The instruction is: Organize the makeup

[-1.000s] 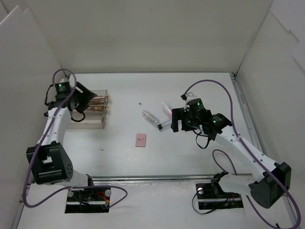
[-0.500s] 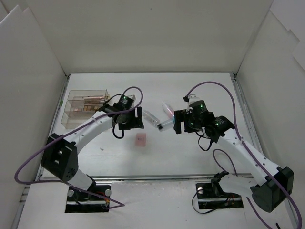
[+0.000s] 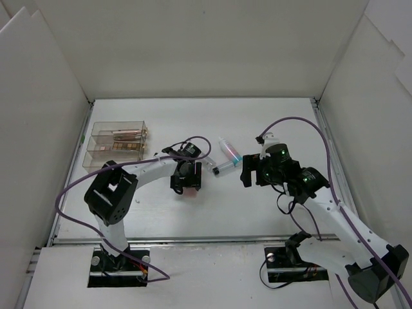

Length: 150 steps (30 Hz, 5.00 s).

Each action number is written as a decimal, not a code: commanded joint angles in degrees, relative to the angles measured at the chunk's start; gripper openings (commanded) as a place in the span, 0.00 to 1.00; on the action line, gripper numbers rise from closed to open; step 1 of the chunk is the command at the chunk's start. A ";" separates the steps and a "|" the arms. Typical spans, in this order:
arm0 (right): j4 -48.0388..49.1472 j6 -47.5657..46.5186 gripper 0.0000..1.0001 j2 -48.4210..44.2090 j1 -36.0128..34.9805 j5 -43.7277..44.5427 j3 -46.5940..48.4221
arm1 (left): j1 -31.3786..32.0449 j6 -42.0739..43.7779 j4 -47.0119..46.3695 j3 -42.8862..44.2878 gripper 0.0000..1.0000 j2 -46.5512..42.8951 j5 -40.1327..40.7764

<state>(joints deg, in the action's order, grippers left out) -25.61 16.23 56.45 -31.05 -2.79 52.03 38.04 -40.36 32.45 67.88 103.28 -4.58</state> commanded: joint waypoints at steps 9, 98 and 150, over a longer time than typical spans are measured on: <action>-0.94 -0.58 0.82 -3.97 0.81 -0.11 -1.49 | 1.77 -6.83 0.34 3.84 0.26 2.89 6.42; 0.38 -4.01 0.76 17.46 2.13 3.23 12.55 | -35.35 -6.77 -15.85 6.92 0.68 -18.91 -6.23; 11.10 -25.55 0.00 47.37 -10.17 -9.43 37.28 | -30.75 -8.59 -17.75 -7.67 0.83 -27.96 -33.03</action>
<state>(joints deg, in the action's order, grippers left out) -20.23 -10.20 113.91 -40.14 -11.31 90.56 7.11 -46.22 21.58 56.12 75.24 -33.26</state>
